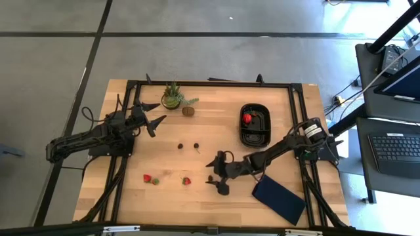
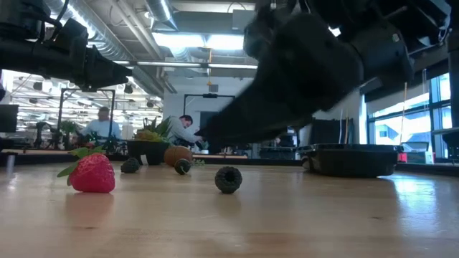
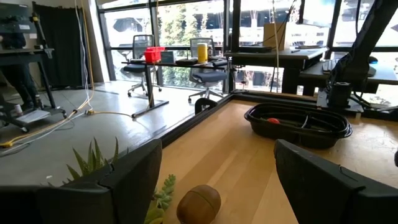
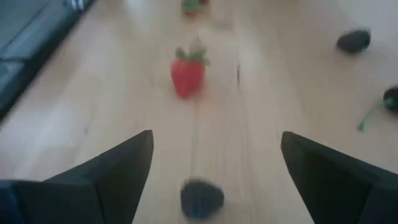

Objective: Pick and placing Produce into tupperware
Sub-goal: Put the blackberry into the black bin, then put the black cherry into the black bin

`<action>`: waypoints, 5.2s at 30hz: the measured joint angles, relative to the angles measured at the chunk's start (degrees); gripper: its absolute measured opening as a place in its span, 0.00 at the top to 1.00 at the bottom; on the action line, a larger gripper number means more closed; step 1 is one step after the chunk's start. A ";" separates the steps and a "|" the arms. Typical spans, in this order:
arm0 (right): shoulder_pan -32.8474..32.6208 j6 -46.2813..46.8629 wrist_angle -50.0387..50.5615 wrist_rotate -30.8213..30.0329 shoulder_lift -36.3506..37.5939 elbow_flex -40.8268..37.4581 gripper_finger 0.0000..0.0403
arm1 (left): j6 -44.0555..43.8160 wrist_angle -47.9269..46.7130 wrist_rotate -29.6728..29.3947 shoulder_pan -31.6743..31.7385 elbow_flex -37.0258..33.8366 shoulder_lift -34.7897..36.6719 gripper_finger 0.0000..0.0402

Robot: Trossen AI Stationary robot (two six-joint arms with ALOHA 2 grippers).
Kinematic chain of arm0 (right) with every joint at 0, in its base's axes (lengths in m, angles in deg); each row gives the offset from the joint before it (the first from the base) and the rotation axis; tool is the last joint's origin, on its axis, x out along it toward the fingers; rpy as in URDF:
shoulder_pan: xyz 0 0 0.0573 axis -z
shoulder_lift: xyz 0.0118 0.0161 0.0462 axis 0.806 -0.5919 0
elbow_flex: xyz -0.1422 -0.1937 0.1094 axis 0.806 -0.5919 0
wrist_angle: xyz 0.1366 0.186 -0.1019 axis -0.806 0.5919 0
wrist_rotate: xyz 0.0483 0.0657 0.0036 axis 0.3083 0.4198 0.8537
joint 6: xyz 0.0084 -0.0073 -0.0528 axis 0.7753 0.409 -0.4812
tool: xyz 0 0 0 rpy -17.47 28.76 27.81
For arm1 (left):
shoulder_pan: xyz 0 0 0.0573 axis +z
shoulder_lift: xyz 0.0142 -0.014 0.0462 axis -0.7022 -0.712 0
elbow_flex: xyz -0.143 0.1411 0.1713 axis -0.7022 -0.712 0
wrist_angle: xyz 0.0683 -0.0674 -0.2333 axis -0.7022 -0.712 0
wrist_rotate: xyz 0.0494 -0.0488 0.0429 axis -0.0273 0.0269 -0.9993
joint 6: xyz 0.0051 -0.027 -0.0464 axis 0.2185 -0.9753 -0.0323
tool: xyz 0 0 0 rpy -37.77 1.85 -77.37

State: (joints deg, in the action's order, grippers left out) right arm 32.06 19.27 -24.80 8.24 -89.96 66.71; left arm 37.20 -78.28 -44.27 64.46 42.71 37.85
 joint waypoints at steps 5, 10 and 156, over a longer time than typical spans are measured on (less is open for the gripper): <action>-0.04 4.38 6.89 -0.01 -0.05 0.26 0.15 | -0.01 0.00 0.02 -0.01 0.00 0.00 0.25; -0.09 4.23 6.98 -0.03 -0.05 0.26 0.20 | 0.00 0.00 0.02 -0.02 0.00 0.00 0.25; 25.39 -8.17 21.25 3.91 34.91 -6.39 0.31 | 0.00 -0.01 0.00 0.00 0.00 0.00 0.25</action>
State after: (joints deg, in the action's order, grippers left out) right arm 57.44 11.11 -3.54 12.14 -55.06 60.33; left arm 37.20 -78.28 -44.27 64.46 42.71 37.85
